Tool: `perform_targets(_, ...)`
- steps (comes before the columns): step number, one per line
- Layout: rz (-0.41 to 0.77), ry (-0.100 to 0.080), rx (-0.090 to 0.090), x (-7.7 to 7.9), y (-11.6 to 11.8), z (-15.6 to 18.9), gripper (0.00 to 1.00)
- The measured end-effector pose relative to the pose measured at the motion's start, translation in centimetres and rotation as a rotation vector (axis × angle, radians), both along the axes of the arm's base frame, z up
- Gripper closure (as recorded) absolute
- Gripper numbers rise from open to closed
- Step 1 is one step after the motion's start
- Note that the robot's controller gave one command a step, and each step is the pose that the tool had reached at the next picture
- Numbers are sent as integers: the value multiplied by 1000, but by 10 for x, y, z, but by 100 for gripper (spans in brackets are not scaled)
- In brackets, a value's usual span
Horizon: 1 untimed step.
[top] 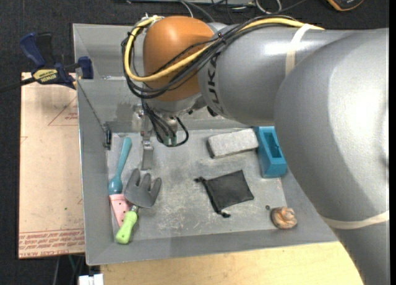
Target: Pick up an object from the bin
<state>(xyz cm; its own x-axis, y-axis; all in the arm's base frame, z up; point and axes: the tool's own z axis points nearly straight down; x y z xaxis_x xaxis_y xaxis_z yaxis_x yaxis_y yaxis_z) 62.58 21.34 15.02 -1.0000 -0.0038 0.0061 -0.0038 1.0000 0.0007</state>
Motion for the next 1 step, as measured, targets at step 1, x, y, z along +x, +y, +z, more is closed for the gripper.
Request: perform_targets(1, -3, -7, 1, 2, -1, 5, 0)
